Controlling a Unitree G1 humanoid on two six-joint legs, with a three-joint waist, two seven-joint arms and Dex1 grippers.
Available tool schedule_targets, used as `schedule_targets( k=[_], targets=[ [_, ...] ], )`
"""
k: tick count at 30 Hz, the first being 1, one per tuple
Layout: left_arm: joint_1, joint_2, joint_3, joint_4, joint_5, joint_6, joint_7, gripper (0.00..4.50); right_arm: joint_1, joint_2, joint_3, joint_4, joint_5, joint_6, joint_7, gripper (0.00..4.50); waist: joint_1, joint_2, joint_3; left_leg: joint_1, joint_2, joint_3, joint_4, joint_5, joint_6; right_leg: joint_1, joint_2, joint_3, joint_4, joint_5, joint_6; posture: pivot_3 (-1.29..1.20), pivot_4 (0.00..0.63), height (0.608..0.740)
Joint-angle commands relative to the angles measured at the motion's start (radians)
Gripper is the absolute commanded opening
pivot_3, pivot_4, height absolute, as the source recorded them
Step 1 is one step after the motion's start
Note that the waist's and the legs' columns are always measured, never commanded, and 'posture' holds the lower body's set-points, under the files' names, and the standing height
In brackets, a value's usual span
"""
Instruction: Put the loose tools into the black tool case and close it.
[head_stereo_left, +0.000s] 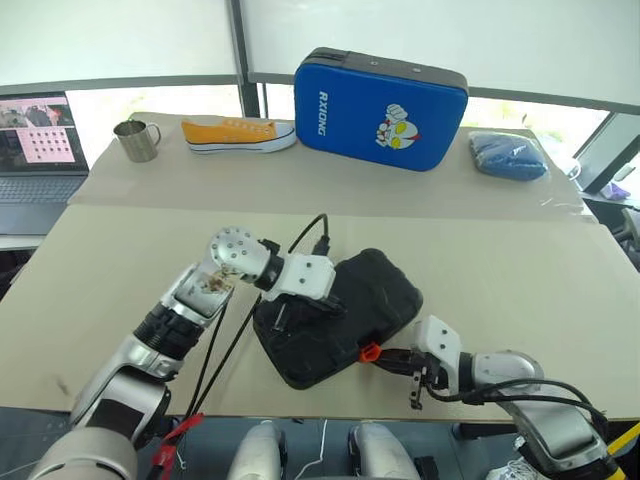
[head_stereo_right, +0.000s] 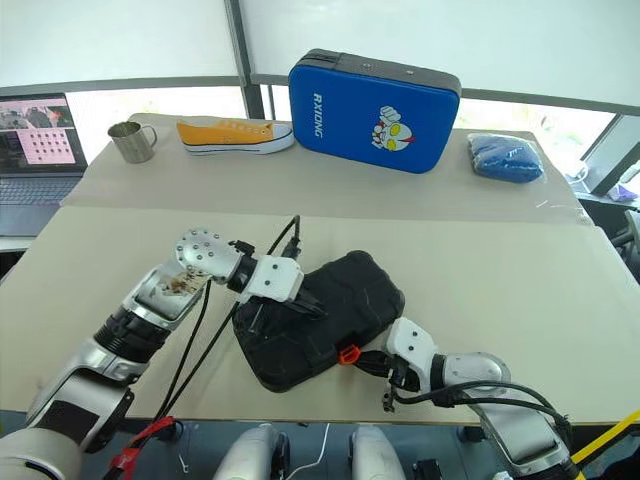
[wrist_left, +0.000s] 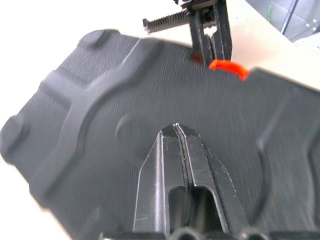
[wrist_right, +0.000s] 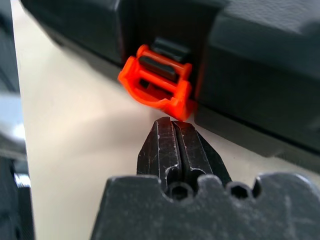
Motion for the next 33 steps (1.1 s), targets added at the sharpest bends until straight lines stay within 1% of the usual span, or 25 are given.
schedule_targets(
  k=[1, 7, 11, 18, 26, 29, 31, 32, 33],
  targets=[
    [0.026, -0.005, -0.049, 0.030, 0.048, -0.007, -0.005, 0.04, -0.038, 0.024, -0.066, -0.114, 0.072, -0.010, -0.025, 0.00, 0.000, 0.000, 0.000, 0.000, 0.000, 0.000, 0.000, 0.000, 0.000, 0.000, 0.000, 0.000, 0.000, 0.000, 0.000, 0.00, 0.150, 0.739],
    [0.027, -0.007, -0.049, 0.055, 0.058, -0.027, -0.001, 0.04, -0.032, 0.015, -0.052, -0.114, 0.054, -0.004, -0.019, 0.00, 0.002, 0.000, 0.000, 0.000, 0.000, -0.001, 0.000, 0.000, 0.000, 0.000, 0.000, 0.000, 0.000, 0.000, 0.000, 0.00, 0.150, 0.739],
    [0.030, -0.007, -0.048, 0.061, 0.060, -0.030, 0.002, 0.04, -0.029, 0.016, -0.062, -0.124, 0.081, 0.021, -0.018, 0.00, 0.002, 0.000, 0.000, 0.000, 0.000, -0.001, 0.000, 0.000, 0.000, 0.000, 0.000, 0.000, 0.000, 0.000, 0.000, 0.00, 0.150, 0.739],
    [0.035, -0.017, -0.048, 0.055, 0.064, -0.022, 0.018, 0.04, 0.005, -0.007, -0.043, -0.156, 0.136, 0.070, 0.018, 0.00, 0.004, 0.000, 0.000, 0.001, 0.000, -0.001, 0.000, 0.000, 0.000, 0.001, 0.000, 0.000, 0.000, 0.000, 0.000, 0.00, 0.150, 0.739],
    [0.031, -0.016, -0.038, 0.065, 0.063, -0.027, 0.026, 0.04, -0.034, 0.011, -0.040, -0.100, 0.092, 0.027, -0.020, 0.00, 0.006, 0.000, 0.000, 0.001, -0.001, -0.002, 0.000, 0.000, 0.000, 0.001, -0.001, 0.000, -0.001, 0.000, 0.001, 0.00, 0.150, 0.739],
    [0.034, -0.023, -0.022, 0.069, 0.054, -0.021, 0.047, 0.04, -0.035, -0.007, -0.045, -0.099, 0.087, 0.021, -0.008, 0.00, 0.006, 0.000, 0.000, 0.001, -0.001, -0.002, 0.000, 0.000, 0.000, 0.002, -0.001, 0.000, -0.001, 0.000, 0.001, 0.00, 0.150, 0.739],
    [0.040, -0.020, 0.006, 0.056, 0.029, 0.020, 0.055, 0.04, -0.017, -0.037, -0.072, -0.120, 0.096, 0.019, 0.008, 0.00, 0.006, 0.000, 0.000, 0.001, -0.001, -0.002, 0.001, 0.000, 0.000, 0.002, -0.001, 0.000, -0.001, 0.000, 0.001, 0.00, 0.150, 0.739],
    [0.046, -0.009, 0.033, 0.042, 0.005, 0.062, 0.059, 0.04, 0.000, -0.063, -0.107, -0.142, 0.124, 0.032, 0.026, 0.00, 0.007, 0.000, 0.000, 0.001, -0.001, -0.002, 0.001, 0.000, 0.000, 0.002, -0.001, 0.000, -0.001, 0.000, 0.001, 0.00, 0.150, 0.739],
    [0.059, 0.027, 0.082, 0.015, -0.040, 0.128, 0.051, 0.28, 0.024, -0.109, -0.179, -0.176, 0.194, 0.069, 0.063, 0.00, 0.007, 0.000, 0.000, 0.001, -0.001, -0.002, 0.001, 0.000, 0.000, 0.002, -0.002, 0.000, -0.001, 0.000, 0.001, 0.00, 0.150, 0.739]
  ],
)
